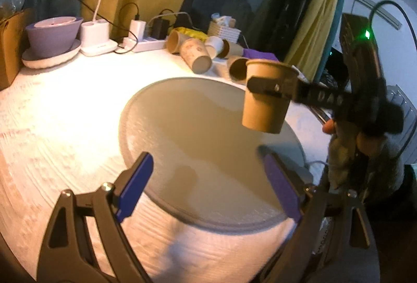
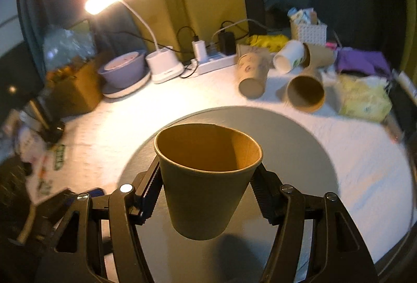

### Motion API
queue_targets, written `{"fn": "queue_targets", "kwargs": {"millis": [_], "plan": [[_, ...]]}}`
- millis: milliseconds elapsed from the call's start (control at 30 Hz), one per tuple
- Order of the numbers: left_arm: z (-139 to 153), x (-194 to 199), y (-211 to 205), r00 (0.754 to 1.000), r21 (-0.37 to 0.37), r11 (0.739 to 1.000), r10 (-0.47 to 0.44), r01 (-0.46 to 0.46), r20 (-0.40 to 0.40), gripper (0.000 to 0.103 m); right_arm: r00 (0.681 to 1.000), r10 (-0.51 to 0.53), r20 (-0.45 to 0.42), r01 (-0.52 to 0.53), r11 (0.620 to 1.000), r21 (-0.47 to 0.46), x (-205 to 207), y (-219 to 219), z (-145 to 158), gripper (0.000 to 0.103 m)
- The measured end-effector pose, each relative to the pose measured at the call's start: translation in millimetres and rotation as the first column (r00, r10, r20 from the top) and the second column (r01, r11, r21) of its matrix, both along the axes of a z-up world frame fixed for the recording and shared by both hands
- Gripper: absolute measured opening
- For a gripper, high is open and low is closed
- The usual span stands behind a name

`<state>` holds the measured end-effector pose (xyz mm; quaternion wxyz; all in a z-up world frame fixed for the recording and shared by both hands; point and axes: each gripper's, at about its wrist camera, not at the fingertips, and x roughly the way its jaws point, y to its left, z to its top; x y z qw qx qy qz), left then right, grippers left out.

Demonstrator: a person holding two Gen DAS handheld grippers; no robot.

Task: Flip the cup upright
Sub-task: 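Lower the upright cup onto the grey mat and open the right gripper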

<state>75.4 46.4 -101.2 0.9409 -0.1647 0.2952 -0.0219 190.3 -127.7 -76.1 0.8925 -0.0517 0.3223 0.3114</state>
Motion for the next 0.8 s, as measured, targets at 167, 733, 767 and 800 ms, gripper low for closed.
{"fn": "queue_targets", "kwargs": {"millis": [167,733,767,800], "plan": [[3,6,14,0.999,0.01,0.999,0.034,-0.034,-0.004,0.088,0.998,-0.013,0.068,0.019,0.996,-0.084,8,16,-10,0.067],[-3,19,16,0.993,0.083,0.991,0.108,-0.103,-0.056,0.088,0.989,-0.033,0.141,0.057,0.984,-0.168,3,28,-27,0.067],[-3,19,16,0.992,0.086,0.991,0.11,-0.105,-0.055,0.088,0.989,-0.034,0.142,0.058,0.983,-0.172,2,28,-28,0.067],[-3,18,16,0.992,0.087,0.99,0.112,-0.107,-0.054,0.088,0.989,-0.034,0.142,0.059,0.983,-0.173,0,28,-29,0.067]]}}
